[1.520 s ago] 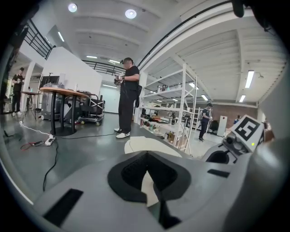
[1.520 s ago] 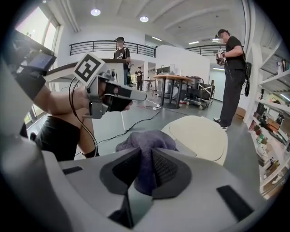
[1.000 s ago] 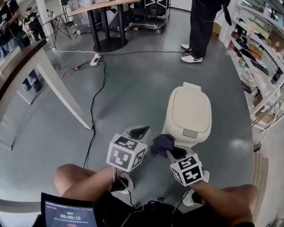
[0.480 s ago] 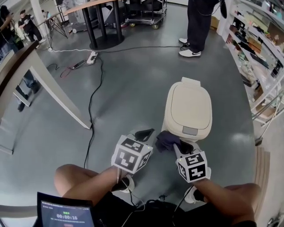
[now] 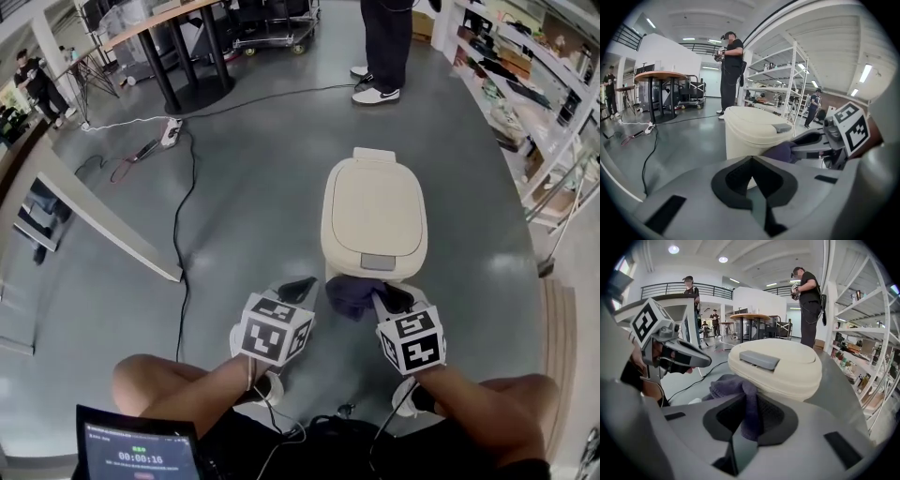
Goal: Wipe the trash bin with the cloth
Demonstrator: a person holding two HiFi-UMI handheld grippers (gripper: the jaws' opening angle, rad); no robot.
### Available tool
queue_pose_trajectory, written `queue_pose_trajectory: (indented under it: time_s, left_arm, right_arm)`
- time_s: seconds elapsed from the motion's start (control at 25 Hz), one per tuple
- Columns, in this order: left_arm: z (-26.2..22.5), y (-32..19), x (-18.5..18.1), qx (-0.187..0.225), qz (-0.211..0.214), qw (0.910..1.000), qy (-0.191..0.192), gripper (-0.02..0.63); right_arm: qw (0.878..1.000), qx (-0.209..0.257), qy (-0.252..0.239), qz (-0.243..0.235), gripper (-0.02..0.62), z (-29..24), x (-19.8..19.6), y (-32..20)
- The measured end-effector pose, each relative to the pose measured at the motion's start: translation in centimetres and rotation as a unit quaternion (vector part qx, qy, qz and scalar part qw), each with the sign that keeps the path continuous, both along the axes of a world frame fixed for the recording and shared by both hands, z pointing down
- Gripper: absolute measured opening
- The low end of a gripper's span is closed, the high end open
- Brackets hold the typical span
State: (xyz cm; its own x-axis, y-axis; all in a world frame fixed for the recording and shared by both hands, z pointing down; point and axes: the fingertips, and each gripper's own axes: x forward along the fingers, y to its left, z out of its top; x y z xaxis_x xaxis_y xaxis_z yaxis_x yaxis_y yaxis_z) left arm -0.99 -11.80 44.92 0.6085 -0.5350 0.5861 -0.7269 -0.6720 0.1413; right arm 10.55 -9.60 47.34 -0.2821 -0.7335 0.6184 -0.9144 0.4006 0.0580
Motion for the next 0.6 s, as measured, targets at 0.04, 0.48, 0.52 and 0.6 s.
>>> queue_pose_trajectory:
  time_s: [0.04,0.48,0.52,0.6]
  left_arm:
    - [0.1,0.0,0.2,-0.001,0.002,1.0000,-0.004,0.002]
    - [0.1,1.2,2.5,-0.013,0.041,0.9990,-0.015,0.002]
    - [0.0,1.4,2.7,-0.014,0.044,0.9988,-0.016,0.002]
    - [-0.1,1.5,3.2,-0.017,0.050,0.9984,-0.019,0.002]
  right_arm:
    - [1.000,-0.001,-0.001,0.005,0.069,-0.1,0.3,0.1]
    - [0.999,-0.009,-0.007,0.045,0.069,-1.2,3.9,1.2]
    - [0.999,-0.010,-0.007,0.048,0.069,-1.3,4.2,1.3]
    - [0.998,-0.011,-0.007,0.055,0.069,-1.6,5.0,1.4]
